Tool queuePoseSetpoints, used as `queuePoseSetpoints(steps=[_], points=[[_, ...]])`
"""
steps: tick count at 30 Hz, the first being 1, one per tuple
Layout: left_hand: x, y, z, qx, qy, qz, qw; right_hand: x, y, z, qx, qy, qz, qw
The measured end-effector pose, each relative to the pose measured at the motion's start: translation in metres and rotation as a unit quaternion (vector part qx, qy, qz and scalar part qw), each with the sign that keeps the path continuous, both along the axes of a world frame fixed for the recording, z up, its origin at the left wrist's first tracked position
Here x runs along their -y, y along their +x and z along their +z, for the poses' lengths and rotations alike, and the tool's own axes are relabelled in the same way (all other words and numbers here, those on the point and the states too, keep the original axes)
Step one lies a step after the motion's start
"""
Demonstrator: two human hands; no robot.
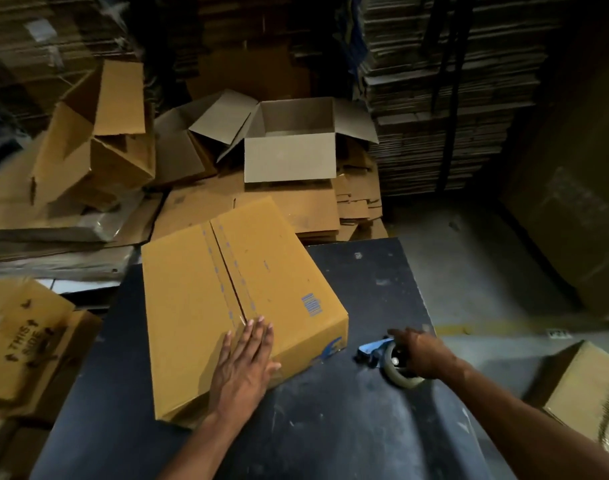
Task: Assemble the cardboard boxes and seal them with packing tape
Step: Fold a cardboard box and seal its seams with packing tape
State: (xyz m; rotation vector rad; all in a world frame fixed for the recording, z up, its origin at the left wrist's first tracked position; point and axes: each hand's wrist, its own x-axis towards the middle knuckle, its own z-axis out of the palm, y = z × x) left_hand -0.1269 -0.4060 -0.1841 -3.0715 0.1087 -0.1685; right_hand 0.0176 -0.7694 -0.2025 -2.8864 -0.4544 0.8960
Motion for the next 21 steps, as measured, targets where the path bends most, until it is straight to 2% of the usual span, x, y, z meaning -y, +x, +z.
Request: queuePoseSetpoints(steps=[4,7,10,12,13,14,15,16,18,19,20,21], points=[[-0.003,0.0,-0.001,-0.007,0.01,-0.007,1.0,-0.005,0.001,-0.018,0.054,-0.016,-0.021,0.998],[0.001,0.0,0.004,-0.005,-0.007,0.004,1.0,-0.015,-0.011,-0.011,0.036,-0.008,-0.008,0.999],[0.017,-0.01,0.013,0.066,-0.115,0.025,0.991,-0.022,-0.03,0.001,0.018,0.034,0.009,0.999],[0.04,-0.026,0.026,0.123,-0.261,0.084,0.954,-0.026,-0.047,0.011,0.013,0.109,-0.01,0.994],[0.051,-0.034,0.034,0.12,-0.353,0.135,0.918,-0.03,-0.056,0.018,0.008,0.156,-0.018,0.988],[0.062,-0.04,0.042,0.084,-0.449,0.194,0.868,-0.035,-0.066,0.028,0.006,0.201,-0.019,0.979],[0.069,-0.045,0.048,0.022,-0.537,0.263,0.801,-0.043,-0.075,0.039,0.007,0.238,-0.017,0.971],[0.071,-0.05,0.051,-0.053,-0.602,0.339,0.721,-0.052,-0.083,0.053,0.005,0.262,-0.013,0.965],[0.069,-0.055,0.055,-0.173,-0.701,0.439,0.535,-0.072,-0.095,0.077,0.001,0.293,0.004,0.956],[0.063,-0.056,0.059,-0.199,-0.732,0.454,0.468,-0.082,-0.1,0.086,0.004,0.304,0.021,0.953],[0.057,-0.057,0.064,-0.205,-0.753,0.451,0.433,-0.093,-0.104,0.095,0.013,0.303,0.041,0.952],[0.05,-0.056,0.071,-0.201,-0.771,0.44,0.414,-0.104,-0.106,0.102,0.03,0.289,0.062,0.955]])
